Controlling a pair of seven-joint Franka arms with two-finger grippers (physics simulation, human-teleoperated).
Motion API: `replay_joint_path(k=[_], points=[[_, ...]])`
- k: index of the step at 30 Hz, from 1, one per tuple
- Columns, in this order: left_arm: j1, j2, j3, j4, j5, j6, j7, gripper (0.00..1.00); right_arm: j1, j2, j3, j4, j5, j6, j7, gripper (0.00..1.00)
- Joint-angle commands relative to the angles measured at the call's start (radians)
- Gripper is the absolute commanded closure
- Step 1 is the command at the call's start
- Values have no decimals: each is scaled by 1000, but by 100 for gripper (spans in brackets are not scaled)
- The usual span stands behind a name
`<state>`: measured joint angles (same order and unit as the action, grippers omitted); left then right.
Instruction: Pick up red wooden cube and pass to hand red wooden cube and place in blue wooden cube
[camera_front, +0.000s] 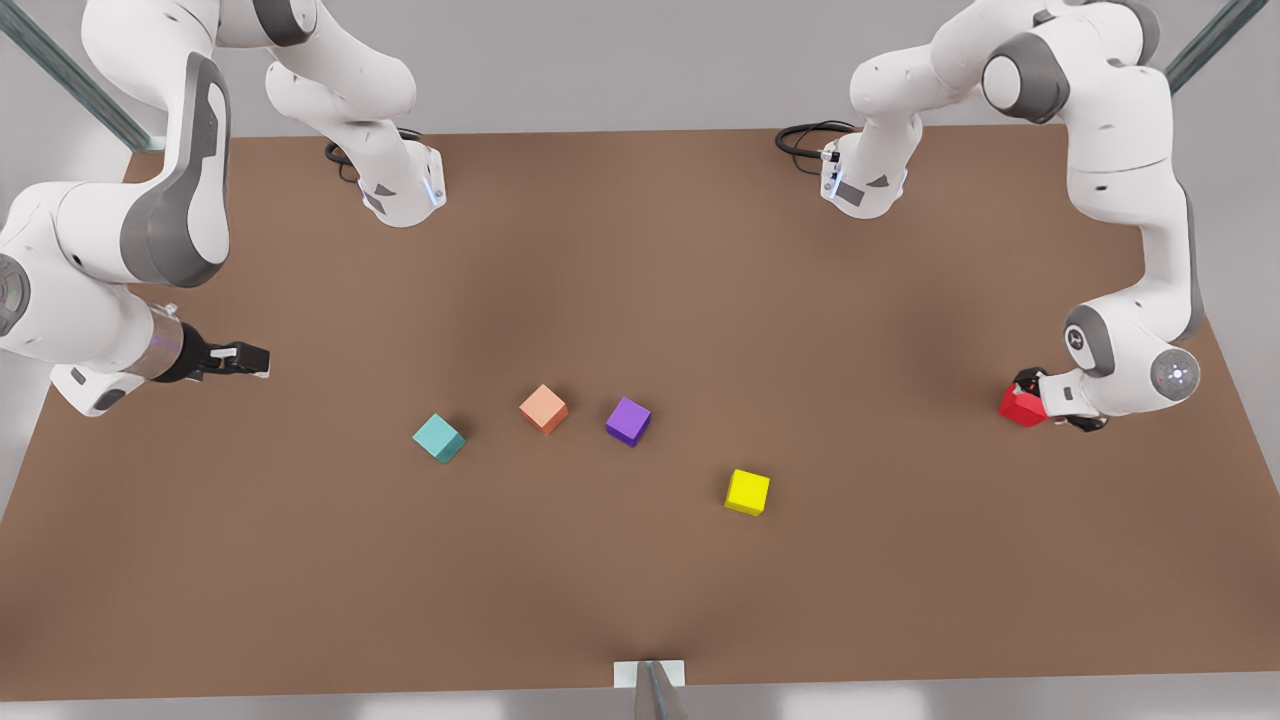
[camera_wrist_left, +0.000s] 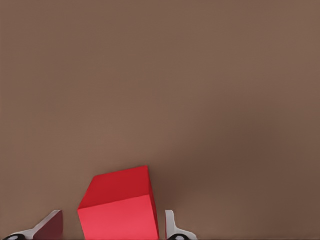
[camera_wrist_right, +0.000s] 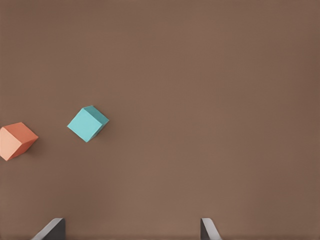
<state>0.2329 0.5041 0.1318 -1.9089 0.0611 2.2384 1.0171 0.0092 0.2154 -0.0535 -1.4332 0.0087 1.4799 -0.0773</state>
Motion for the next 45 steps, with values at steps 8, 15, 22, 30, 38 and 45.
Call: replay_joint_path(k=[8, 15, 22, 30, 38, 45], points=[[20, 22, 0, -1, 0, 23, -126, 0, 0, 1, 0, 0, 1, 0, -5, 0], [20, 44, 0, -12, 0, 24, -157, 0, -2, 1, 0, 0, 2, 0, -16, 0], [26, 77, 0, -12, 0, 30, -210, 0, 0, 2, 0, 0, 2, 0, -16, 0], [22, 87, 0, -6, 11, 32, -206, 27, 0, 2, 0, -1, 5, -3, -16, 0], [9, 48, -54, 19, -214, -141, -344, 27, 37, 171, 14, 106, 269, 2, -513, 0], [-23, 97, -425, 390, -530, -657, -798, 27, 57, 450, 129, 223, 743, 171, -1346, 0]])
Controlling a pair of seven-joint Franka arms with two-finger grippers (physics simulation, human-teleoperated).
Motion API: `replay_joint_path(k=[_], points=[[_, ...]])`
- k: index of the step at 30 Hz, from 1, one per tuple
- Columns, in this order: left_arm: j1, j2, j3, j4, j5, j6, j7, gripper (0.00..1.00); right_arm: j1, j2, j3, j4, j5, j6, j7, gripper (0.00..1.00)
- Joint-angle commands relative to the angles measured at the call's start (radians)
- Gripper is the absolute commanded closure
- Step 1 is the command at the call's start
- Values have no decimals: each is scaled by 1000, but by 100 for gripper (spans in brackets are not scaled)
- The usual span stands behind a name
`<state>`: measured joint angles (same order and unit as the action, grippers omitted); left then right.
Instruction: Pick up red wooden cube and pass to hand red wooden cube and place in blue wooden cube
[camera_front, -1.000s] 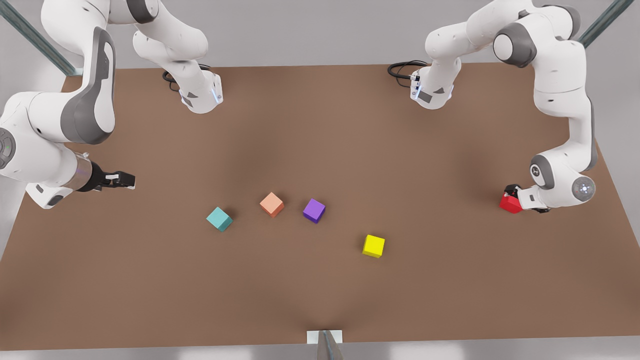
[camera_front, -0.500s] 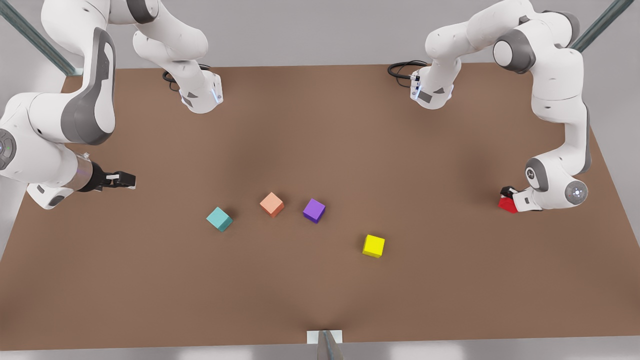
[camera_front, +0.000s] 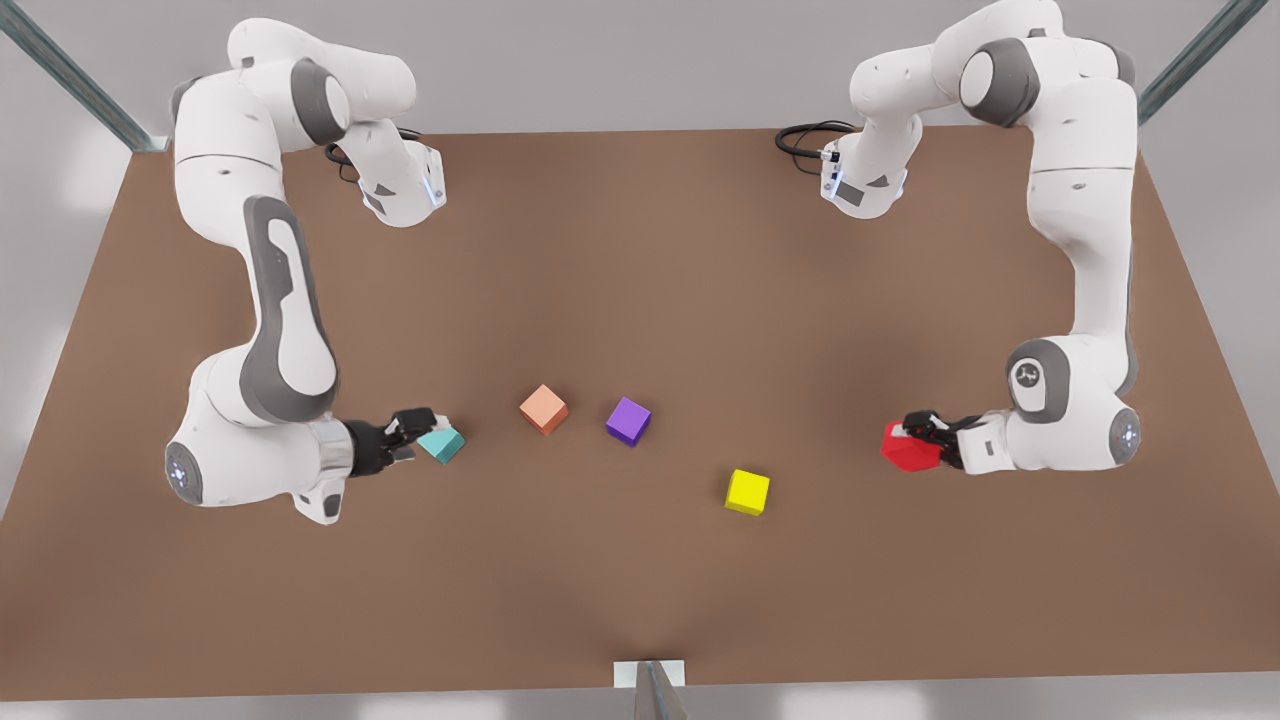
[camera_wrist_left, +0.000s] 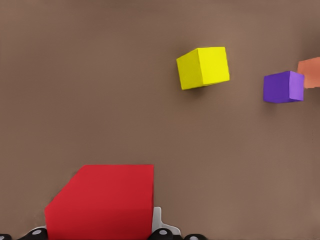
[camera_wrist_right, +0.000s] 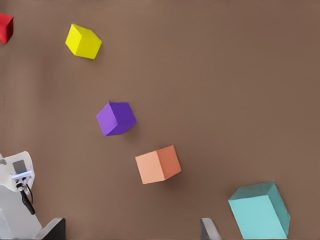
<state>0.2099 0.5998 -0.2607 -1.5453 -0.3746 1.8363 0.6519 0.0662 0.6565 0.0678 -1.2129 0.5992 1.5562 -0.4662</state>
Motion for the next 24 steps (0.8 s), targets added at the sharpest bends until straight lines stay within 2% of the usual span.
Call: replay_joint_path(k=[1, 3, 4, 5, 10, 13, 18, 24], points=[[0, 35, -77, 50, -210, -262, -437, 27, 1, 38, 7, 1, 224, 140, -1111, 0], [-12, 64, -144, 60, -394, -255, -511, 27, 3, 54, 7, -14, 361, 188, -1341, 0], [-50, 113, -156, 129, -440, -239, -573, 27, 0, 57, 7, -16, 399, 189, -1399, 0], [-87, 173, -158, 186, -523, -229, -615, 27, 1, 70, 7, -20, 459, 199, -1483, 0], [-162, 216, -158, 191, -724, -69, -698, 27, 73, 129, 9, -37, 723, 228, -1701, 0], [-202, 229, -170, 205, -767, 58, -807, 27, 104, 160, 23, -27, 772, 228, -1720, 0], [-224, 253, -170, 244, -767, 61, -799, 27, 144, 187, 23, -45, 821, 235, -1720, 0], [-290, 302, -209, 324, -777, 167, -834, 27, 165, 189, 21, -54, 838, 254, -1720, 0]])
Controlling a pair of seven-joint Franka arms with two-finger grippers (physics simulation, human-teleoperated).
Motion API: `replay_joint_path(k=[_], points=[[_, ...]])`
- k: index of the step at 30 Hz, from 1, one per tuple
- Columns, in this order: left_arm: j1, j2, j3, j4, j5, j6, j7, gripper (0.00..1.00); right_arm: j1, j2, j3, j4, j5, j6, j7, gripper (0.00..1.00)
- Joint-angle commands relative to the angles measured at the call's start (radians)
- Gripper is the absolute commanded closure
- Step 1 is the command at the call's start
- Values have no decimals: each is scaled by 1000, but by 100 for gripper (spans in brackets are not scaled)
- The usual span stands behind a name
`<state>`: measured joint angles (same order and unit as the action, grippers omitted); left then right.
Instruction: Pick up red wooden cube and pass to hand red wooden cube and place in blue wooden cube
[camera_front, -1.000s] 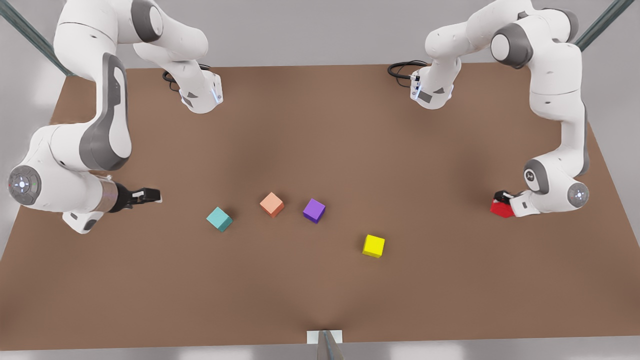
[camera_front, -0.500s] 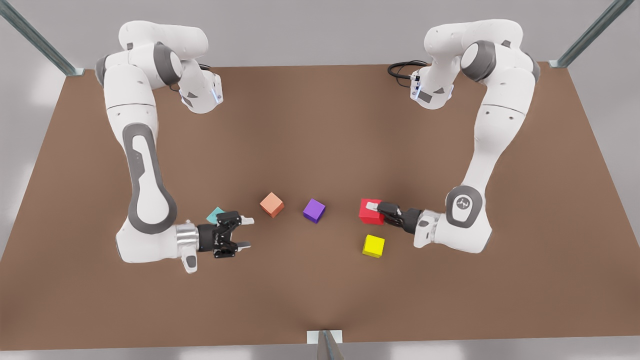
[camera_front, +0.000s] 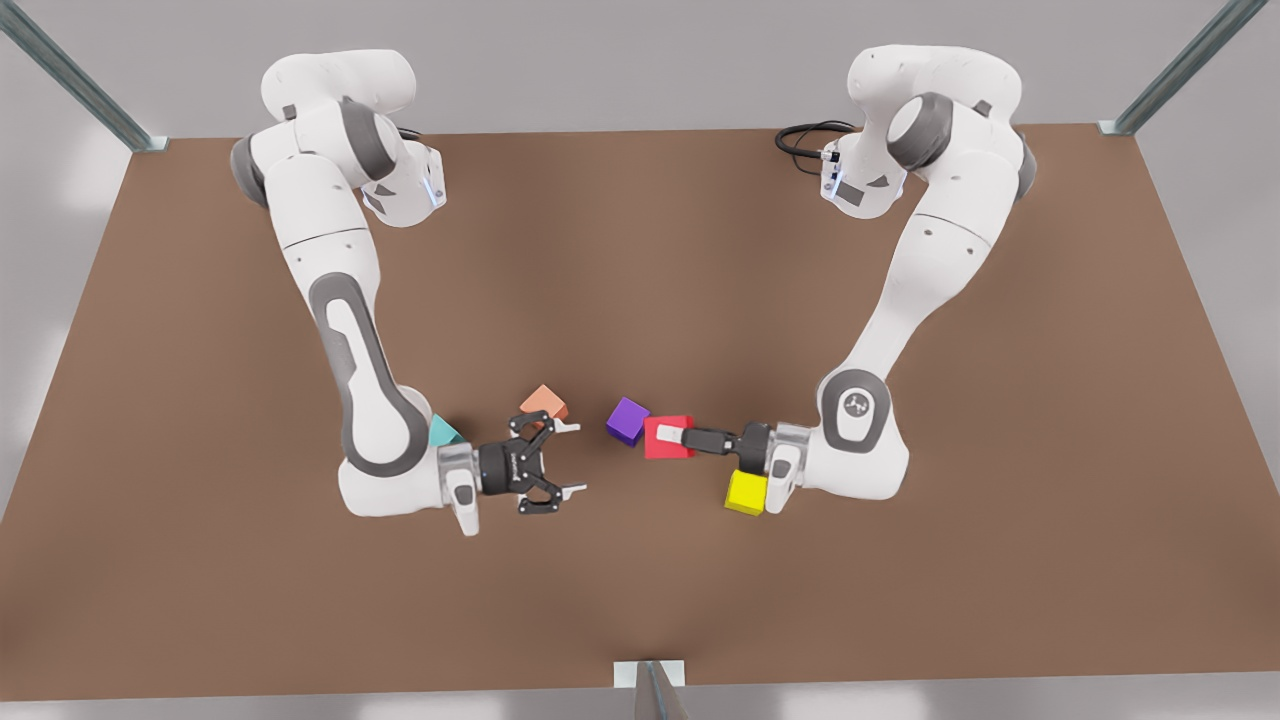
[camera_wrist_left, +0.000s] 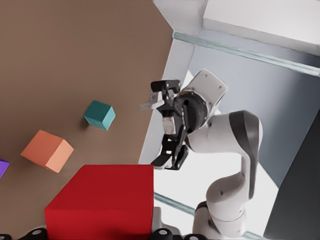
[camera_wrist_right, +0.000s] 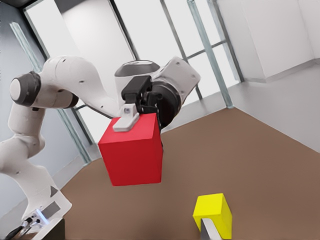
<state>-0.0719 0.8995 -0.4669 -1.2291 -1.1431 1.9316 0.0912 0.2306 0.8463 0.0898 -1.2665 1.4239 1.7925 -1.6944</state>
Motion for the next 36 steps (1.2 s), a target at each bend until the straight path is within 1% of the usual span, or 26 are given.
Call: replay_joint_path(k=[1, 3, 5, 7, 10, 27, 31, 33, 36], points=[[-16, 4, -3, 10, -10, 87, -274, 27, 10, -1, -1, -1, 12, 25, -491, 0], [-28, 7, -3, 11, -9, 93, -262, 27, 26, -1, -1, -10, 27, 27, -491, 0], [-43, 24, -3, 25, -9, 93, -61, 27, 35, -1, 1, -24, 43, 30, -491, 0], [-59, 41, -3, 56, -9, 93, -53, 28, 39, -1, 1, -42, 47, 30, -493, 0], [-63, 44, -3, 59, -7, 92, -13, 28, 38, -1, 1, -44, 56, 30, -493, 0], [-82, 59, -3, 79, -9, 115, -24, 29, 69, -1, 1, -50, 125, 73, -490, 0], [-109, 62, -9, 85, -12, 168, -24, 28, 76, 0, 1, -50, 127, 80, -490, 0], [-118, 81, -10, 118, -12, 168, -39, 28, 76, 5, 1, -50, 135, 82, -485, 0], [-123, 84, -10, 122, -12, 179, -39, 28, 85, 7, 1, -50, 148, 90, -484, 0]])
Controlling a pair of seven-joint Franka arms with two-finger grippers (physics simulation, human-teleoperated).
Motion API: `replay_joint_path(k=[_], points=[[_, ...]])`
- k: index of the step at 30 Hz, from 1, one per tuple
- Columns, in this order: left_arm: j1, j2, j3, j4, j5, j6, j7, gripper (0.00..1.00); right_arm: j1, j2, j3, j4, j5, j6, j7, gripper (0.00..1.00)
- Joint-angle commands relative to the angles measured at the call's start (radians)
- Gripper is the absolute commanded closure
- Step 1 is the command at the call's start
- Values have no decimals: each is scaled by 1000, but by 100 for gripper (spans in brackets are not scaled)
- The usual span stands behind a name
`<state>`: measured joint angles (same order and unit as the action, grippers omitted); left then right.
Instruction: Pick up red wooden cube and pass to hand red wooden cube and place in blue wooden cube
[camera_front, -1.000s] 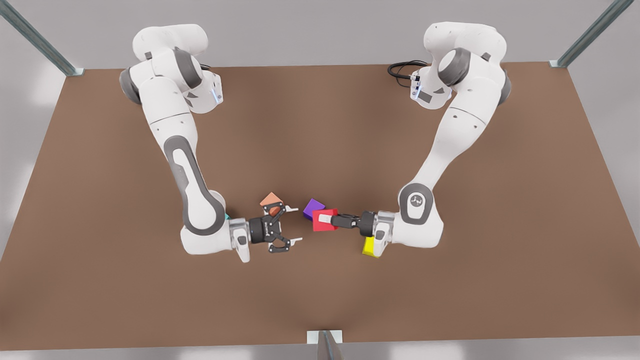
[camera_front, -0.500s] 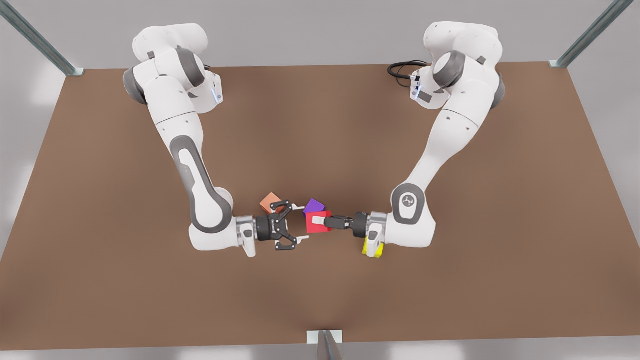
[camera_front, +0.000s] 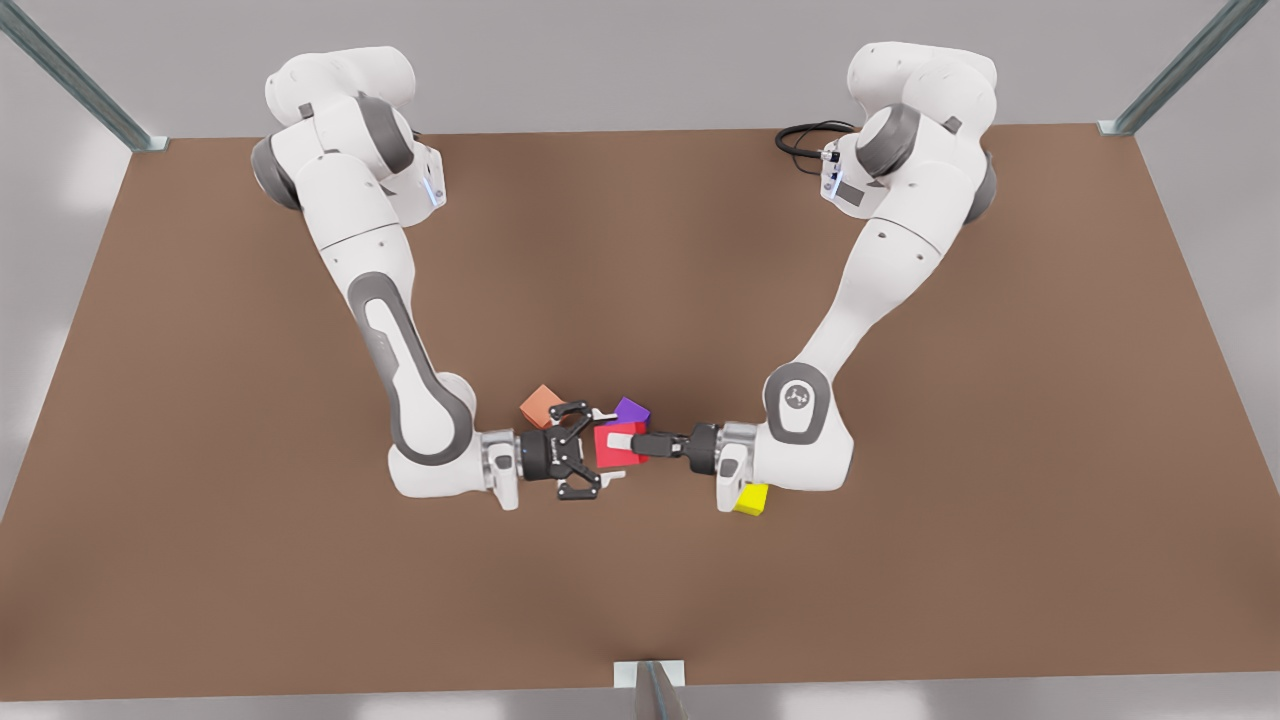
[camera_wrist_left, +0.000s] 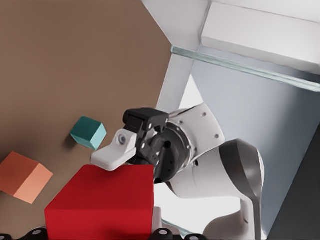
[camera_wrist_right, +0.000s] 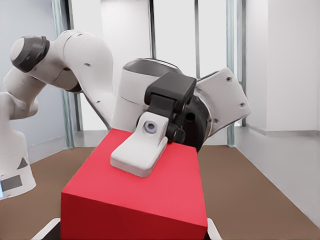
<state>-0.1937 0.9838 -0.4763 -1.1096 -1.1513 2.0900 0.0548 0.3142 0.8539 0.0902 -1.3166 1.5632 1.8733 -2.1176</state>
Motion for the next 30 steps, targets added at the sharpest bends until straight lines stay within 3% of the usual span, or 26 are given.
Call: replay_joint_path(k=[1, 7, 9, 10, 11, 15, 16, 17, 24, 27, 29, 30], points=[[-1, 0, -1, 2, -4, 21, -1, 28, 2, -1, 0, 0, 11, 10, -61, 0], [0, -4, -1, 1, -2, 16, -12, 28, 3, 7, 0, 0, 20, 17, -59, 3], [0, -4, -1, 2, -2, 15, -12, 28, 5, 5, 13, 2, 18, 24, -59, 17], [0, -4, -1, 1, -2, 16, -12, 28, 5, 5, 13, 4, 20, 24, -59, 34], [0, -4, -1, 1, -2, 16, -10, 28, 5, 7, 13, 4, 20, 26, -59, 38], [0, -2, -1, 1, -2, 18, -9, 28, 5, 7, 14, 4, 20, 24, -59, 39], [0, -2, -1, 1, -2, 18, -7, 7, 3, 7, 13, 5, 20, 24, -59, 39], [0, -2, -1, 1, -2, 18, -10, 0, 2, 7, 14, 5, 20, 24, -58, 39], [31, -13, -2, -1, 8, -5, -24, 0, -3, 5, 13, 4, 17, 21, -56, 38], [137, -28, -2, -7, 30, -171, -32, 0, -10, 5, 13, 4, 12, 17, -56, 38], [201, -31, -4, -6, 119, -263, -70, 0, -41, -1, 10, 4, -11, 9, -58, 38], [235, -62, -1, 25, 270, -382, -153, 0, -85, -4, 3, 7, -113, -11, 3, 37]])
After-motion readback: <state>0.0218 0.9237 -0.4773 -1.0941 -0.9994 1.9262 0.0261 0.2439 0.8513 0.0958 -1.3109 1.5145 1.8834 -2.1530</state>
